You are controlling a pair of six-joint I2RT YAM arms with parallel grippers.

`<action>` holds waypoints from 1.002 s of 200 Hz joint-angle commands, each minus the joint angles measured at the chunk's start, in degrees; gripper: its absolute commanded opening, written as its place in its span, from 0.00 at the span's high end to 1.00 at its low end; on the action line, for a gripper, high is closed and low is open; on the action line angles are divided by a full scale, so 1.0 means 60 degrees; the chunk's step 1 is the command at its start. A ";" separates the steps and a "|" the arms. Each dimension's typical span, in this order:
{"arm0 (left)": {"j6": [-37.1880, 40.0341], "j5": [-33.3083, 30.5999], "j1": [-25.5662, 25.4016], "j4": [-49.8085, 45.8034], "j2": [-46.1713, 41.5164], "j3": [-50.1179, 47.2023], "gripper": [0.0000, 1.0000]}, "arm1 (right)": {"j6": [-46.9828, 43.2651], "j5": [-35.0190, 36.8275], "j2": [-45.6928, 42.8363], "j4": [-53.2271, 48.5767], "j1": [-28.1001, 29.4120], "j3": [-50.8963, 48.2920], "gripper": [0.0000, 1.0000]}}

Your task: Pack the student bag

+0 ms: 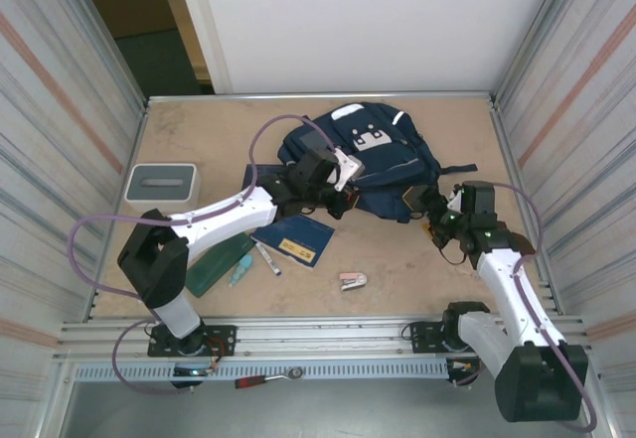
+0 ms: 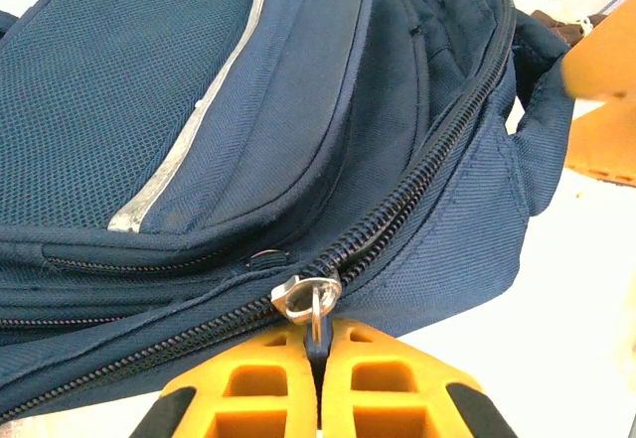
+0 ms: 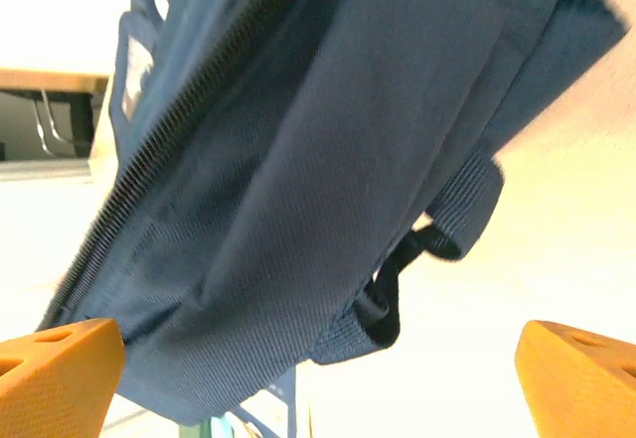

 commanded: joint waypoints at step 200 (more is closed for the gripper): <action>-0.0452 0.0946 0.3680 0.0482 0.0051 -0.0754 1.00 | 0.0187 0.1455 0.0487 0.0965 0.0348 0.0339 0.97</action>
